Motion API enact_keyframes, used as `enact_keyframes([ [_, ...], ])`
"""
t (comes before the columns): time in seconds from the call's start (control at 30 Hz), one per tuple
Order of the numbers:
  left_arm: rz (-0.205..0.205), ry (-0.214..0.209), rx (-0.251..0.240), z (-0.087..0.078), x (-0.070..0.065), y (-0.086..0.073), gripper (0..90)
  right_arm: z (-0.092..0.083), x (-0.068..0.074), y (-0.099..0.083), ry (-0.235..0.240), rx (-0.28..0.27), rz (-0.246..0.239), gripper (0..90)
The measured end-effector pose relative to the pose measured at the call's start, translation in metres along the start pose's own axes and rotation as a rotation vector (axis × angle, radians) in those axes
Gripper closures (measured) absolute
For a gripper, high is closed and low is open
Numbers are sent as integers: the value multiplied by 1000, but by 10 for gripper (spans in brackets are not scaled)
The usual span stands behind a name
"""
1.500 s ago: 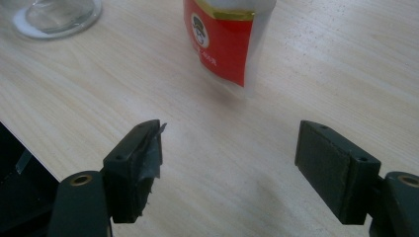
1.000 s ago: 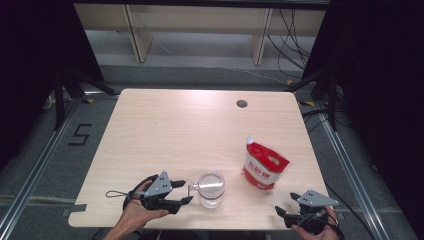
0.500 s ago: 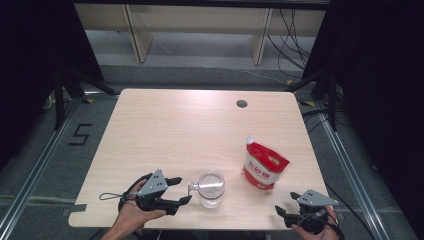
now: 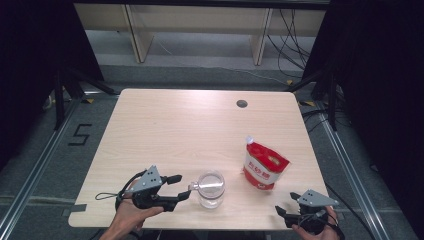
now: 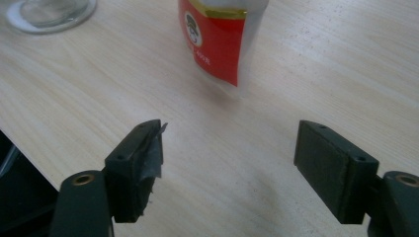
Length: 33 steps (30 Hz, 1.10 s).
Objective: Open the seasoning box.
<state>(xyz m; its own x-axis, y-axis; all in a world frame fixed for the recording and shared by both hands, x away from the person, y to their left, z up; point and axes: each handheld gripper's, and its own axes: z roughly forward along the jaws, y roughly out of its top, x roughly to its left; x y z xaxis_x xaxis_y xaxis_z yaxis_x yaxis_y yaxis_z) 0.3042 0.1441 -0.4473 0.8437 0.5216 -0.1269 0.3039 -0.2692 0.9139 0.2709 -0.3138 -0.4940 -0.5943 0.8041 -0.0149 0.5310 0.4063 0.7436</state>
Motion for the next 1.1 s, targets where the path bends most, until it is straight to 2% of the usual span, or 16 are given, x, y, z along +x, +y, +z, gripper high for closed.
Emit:
enact_keyframes([
  [0.07, 1, 8, -49, -2, -2, 2, 608, 0, 1, 1, 19, 6, 5, 298],
  [0.13, 4, 22, -62, -2, -5, 5, 708, -1, 3, 1, 4, -5, 1, 301],
  [0.17, 25, 30, -68, -2, -5, 7, 757, -1, 2, 2, 9, -7, -3, 301],
  [0.27, 21, 48, -69, -1, -8, 9, 869, -2, 6, 2, 12, 9, 29, 302],
  [0.3, 28, 49, -65, 0, -8, 10, 886, -1, 4, 3, 7, -11, -8, 302],
  [0.4, 34, 49, -56, 6, -11, 10, 891, -1, 7, 5, 6, -2, 4, 304],
  [0.5, 72, 59, -21, 13, -10, 10, 893, -2, 9, 7, 8, -15, -36, 328],
  [0.53, 55, 65, -21, 14, -11, 10, 893, -2, 9, 7, 5, -30, -50, 331],
  [0.6, 66, 58, -22, 16, -9, 10, 893, -4, 11, 9, -3, -44, -64, 334],
  [0.63, 46, 79, -11, 18, -9, 9, 893, -5, 12, 10, 1, -54, -60, 336],
  [0.7, 23, 82, -5, 21, -9, 7, 893, -6, 13, 12, 14, -63, -75, 342],
  [0.77, 47, 80, 8, 22, -8, 7, 893, -8, 14, 12, -4, -75, -80, 346],
  [0.8, 25, 84, 2, 22, -9, 6, 893, -9, 15, 13, 4, -82, -80, 350],
  [0.93, 43, 85, 1, 22, -9, 5, 893, -9, 17, 14, -4, -100, -106, 372],
  [0.97, 44, 87, 1, 23, -10, 5, 893, -10, 20, 15, 17, -107, -114, 421],
  [1.1, 39, 81, -7, 23, -9, 4, 893, -12, 25, 17, 44, -130, -119, 451],
])
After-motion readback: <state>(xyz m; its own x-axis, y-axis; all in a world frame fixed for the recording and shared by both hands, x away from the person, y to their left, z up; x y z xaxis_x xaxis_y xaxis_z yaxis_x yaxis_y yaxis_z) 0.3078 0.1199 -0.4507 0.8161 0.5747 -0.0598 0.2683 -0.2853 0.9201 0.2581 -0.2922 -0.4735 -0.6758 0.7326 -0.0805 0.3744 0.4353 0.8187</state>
